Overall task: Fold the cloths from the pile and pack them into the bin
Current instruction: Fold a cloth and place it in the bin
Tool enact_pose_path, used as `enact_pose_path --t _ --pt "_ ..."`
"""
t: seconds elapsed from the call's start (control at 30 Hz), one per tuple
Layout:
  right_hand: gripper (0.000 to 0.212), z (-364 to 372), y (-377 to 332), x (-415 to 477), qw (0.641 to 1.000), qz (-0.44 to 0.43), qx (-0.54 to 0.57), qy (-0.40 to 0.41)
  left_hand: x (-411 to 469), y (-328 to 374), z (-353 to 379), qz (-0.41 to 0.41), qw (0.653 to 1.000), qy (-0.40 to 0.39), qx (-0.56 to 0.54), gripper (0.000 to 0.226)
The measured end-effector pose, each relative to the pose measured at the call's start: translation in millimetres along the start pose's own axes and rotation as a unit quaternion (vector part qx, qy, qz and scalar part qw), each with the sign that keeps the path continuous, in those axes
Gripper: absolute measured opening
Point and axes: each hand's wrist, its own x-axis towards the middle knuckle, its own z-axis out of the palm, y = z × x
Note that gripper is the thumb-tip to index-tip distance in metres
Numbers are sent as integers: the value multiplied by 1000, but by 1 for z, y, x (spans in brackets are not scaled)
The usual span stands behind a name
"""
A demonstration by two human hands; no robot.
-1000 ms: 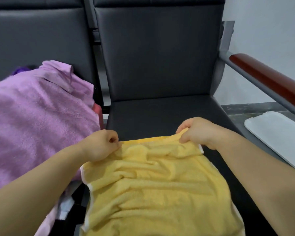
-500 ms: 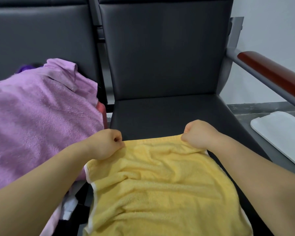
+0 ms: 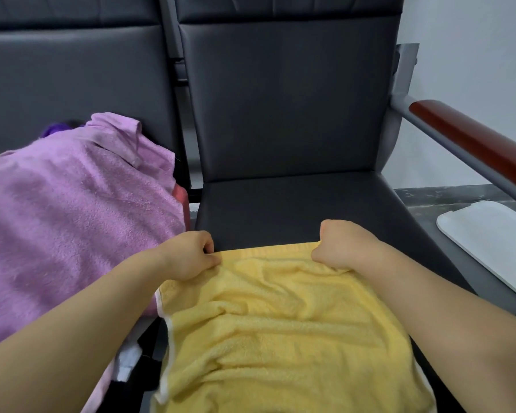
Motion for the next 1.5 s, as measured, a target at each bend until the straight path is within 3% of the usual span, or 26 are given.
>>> enact_pose_path --t 0.37,0.5,0.67,0.77,0.83,0.9,0.97,1.07,1.17,1.3,1.4,1.5 --pt "16 0 21 -5 996 -20 -45 75 -22 -2 -35 74 994 54 52 23" --pt "15 -1 27 -9 996 -7 -29 87 -28 -12 -40 54 992 53 99 13" --pt "14 -1 33 -15 994 6 0 112 -31 -16 -38 2 986 90 139 19" --pt "14 -5 36 -9 988 40 83 120 -27 -20 -35 -48 988 126 68 21" --pt "14 -14 36 -4 961 80 243 103 -27 -20 -35 -87 985 149 -17 22" --pt "5 -23 36 -7 884 141 438 81 -28 -18 -36 -114 975 167 -97 25" --pt "9 -28 39 -6 838 170 513 75 -29 -14 -39 -135 955 191 -184 27" --pt "15 -36 32 -5 851 162 492 91 -28 -5 -50 -160 910 226 -310 24" --pt "22 -56 16 -14 865 105 471 136 -24 7 -70 -156 883 276 -345 28" --pt "20 -113 3 -20 826 24 512 236 -17 26 -117 -115 836 330 -423 32" --pt "17 -160 2 -26 783 -33 522 336 -24 42 -159 -36 800 391 -453 25" --pt "14 -177 3 -36 758 -50 505 410 -36 50 -178 14 796 435 -420 26"
